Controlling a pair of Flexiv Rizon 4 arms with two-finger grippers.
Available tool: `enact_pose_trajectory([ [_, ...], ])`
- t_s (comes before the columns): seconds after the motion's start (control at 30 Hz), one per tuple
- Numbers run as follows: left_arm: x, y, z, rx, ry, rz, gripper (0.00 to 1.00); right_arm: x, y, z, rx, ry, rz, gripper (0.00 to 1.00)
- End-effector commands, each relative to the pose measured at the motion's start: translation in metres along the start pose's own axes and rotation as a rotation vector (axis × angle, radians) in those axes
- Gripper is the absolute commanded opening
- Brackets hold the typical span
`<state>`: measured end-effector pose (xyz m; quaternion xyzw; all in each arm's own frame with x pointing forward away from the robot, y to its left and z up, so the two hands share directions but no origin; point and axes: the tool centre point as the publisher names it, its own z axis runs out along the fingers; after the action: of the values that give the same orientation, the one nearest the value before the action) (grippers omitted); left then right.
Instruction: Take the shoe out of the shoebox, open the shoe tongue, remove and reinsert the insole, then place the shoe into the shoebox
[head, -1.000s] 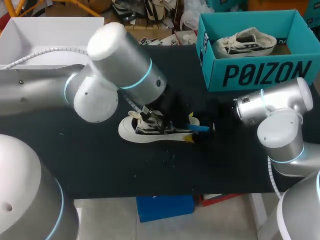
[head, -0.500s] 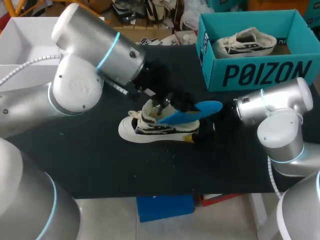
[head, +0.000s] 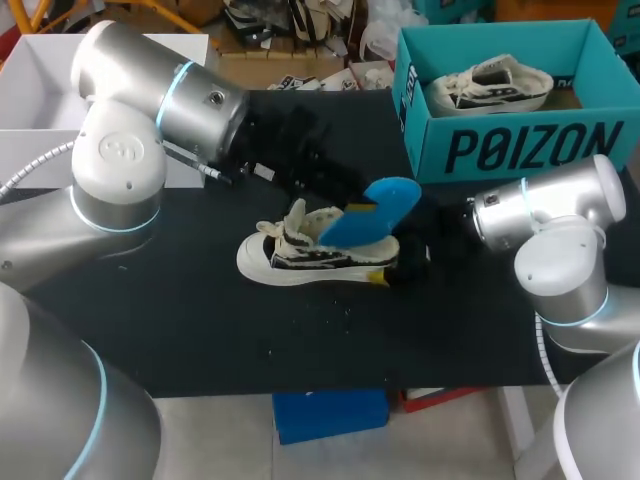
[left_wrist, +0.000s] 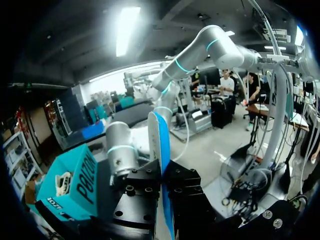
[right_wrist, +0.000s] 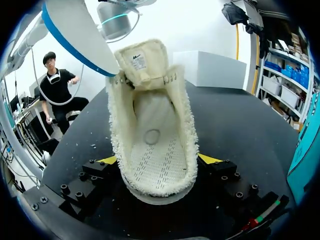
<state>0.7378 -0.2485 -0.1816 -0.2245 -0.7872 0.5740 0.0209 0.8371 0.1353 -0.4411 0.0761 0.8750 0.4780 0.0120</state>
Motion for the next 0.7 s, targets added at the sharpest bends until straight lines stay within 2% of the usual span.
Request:
enact_pose_trajectory([
  [0.03, 0.001, 0.002, 0.001, 0.009, -0.005, 0.003, 0.0, -0.001, -0.003, 0.002, 0.001, 0.0, 0.002, 0.0],
  [0.1, 0.003, 0.0, 0.0, 0.015, -0.011, -0.023, 0.0, -0.001, -0.003, 0.002, 0.001, 0.0, 0.002, 0.0],
  [0.17, 0.006, -0.008, -0.002, 0.071, -0.021, -0.063, 0.0, -0.001, -0.003, 0.002, 0.001, 0.0, 0.002, 0.0],
  [0.3, 0.007, -0.031, -0.01, 0.159, -0.043, -0.137, 0.0, -0.001, -0.003, 0.002, 0.001, 0.0, 0.002, 0.0],
  [0.47, 0.01, -0.06, -0.02, 0.228, -0.066, -0.183, 0.0, -0.001, -0.003, 0.002, 0.001, 0.0, 0.002, 0.0],
  [0.53, 0.012, -0.072, -0.023, 0.287, -0.066, -0.214, 0.0, -0.001, -0.003, 0.002, 0.001, 0.0, 0.002, 0.0],
  [0.6, 0.014, -0.084, -0.026, 0.293, -0.063, -0.225, 0.0, -0.001, -0.003, 0.002, 0.001, 0.0, 0.002, 0.0],
  [0.67, 0.016, -0.095, -0.03, 0.343, -0.062, -0.261, 0.0, -0.001, -0.003, 0.002, 0.001, 0.0, 0.002, 0.0],
  [0.7, 0.017, -0.099, -0.031, 0.343, -0.061, -0.263, 0.0, -0.001, -0.003, 0.002, 0.001, 0.0, 0.002, 0.0],
])
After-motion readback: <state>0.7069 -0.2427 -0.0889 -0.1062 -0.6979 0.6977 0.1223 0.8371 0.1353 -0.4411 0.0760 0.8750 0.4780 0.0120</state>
